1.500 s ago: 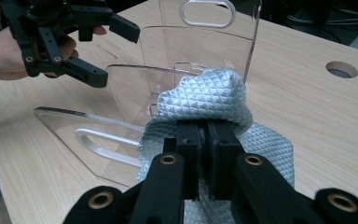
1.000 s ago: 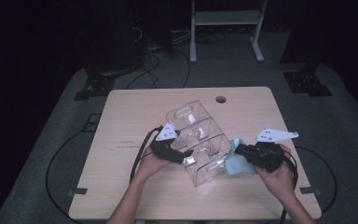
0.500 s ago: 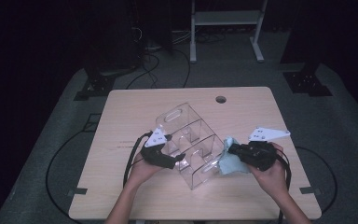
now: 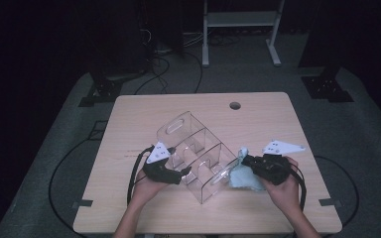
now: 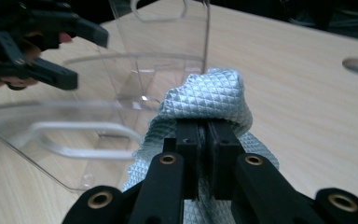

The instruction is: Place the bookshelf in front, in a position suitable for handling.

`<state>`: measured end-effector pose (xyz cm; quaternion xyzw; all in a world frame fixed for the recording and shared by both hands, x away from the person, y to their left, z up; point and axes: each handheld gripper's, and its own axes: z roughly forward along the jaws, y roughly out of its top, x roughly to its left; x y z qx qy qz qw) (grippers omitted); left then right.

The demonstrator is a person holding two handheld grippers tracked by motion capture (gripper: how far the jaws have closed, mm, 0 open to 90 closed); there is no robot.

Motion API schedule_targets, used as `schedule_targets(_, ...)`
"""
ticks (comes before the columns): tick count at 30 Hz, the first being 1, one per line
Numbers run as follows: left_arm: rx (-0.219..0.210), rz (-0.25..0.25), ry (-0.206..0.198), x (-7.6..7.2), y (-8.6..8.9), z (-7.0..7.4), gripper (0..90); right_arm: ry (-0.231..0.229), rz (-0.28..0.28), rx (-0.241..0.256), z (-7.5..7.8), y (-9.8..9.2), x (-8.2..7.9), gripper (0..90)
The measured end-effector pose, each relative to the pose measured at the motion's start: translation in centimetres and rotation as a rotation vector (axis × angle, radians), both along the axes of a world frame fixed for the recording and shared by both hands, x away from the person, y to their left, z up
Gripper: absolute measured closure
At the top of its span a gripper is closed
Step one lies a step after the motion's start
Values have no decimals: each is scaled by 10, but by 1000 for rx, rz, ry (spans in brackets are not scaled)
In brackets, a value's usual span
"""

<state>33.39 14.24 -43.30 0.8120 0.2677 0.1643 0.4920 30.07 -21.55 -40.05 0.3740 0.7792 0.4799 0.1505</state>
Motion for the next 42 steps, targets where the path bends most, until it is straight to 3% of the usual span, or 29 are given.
schedule_targets(4, -3, 12, -4, -2, -1, -1, 92, 66, -13, 17, -27, -2, 3, 847)
schedule_targets(7, -1, 24, -2, -4, -3, -1, 92, 101, -16, 76, -36, -6, 7, 847)
schedule_targets(10, 1, 39, -3, -5, -7, 0, 93, 87, -23, 111, -30, -10, 9, 847)
schedule_targets(15, 0, 62, -1, -8, -12, -1, 93, 44, -11, 135, -2, -14, 12, 847)
schedule_targets(18, -8, 73, -4, -9, -13, -1, 93, 33, 10, 96, 14, -7, 10, 848)
schedule_targets(21, -9, 78, -5, -10, -14, -1, 94, 19, 27, 69, 21, -1, 7, 850)
schedule_targets(25, -9, 87, -8, -12, -17, -1, 94, 28, 98, 53, 31, 14, -1, 851)
schedule_targets(34, -14, 101, 2, -12, -17, -1, 94, 47, 262, 2, 36, 61, -23, 852)
schedule_targets(38, -5, 102, -8, -13, -18, -1, 94, 39, 239, -19, 38, 58, -19, 853)
schedule_targets(42, -8, 108, -10, -14, -20, -1, 94, 56, 192, 3, 37, 44, -10, 854)
